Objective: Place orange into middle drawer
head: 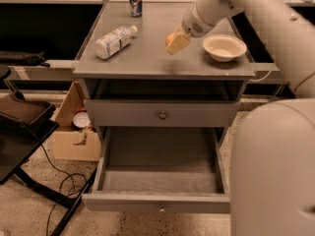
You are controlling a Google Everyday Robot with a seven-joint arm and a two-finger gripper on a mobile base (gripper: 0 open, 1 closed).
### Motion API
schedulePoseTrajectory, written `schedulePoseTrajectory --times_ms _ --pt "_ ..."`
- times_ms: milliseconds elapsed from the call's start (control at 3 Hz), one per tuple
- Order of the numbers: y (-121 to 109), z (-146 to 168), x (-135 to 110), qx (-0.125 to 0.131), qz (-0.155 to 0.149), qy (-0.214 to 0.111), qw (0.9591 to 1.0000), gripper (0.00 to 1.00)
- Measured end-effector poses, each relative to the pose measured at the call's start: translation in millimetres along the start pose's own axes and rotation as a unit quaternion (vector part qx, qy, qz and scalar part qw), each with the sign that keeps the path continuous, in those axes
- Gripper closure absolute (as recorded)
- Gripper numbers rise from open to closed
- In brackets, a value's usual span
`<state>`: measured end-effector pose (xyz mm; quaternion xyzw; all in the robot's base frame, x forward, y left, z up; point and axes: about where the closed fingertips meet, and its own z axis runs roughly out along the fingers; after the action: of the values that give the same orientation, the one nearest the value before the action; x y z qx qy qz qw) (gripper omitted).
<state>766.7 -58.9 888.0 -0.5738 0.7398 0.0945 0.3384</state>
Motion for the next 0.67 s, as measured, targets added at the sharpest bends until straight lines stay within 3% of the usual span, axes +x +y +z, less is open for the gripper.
schedulePoseTrajectory --times_ms 333,667 --pt "28 -41 -23 0.027 0.002 0.007 0.9996 1.0" --pt "61 -99 -37 0.074 0.028 -0.023 0.9966 1.0"
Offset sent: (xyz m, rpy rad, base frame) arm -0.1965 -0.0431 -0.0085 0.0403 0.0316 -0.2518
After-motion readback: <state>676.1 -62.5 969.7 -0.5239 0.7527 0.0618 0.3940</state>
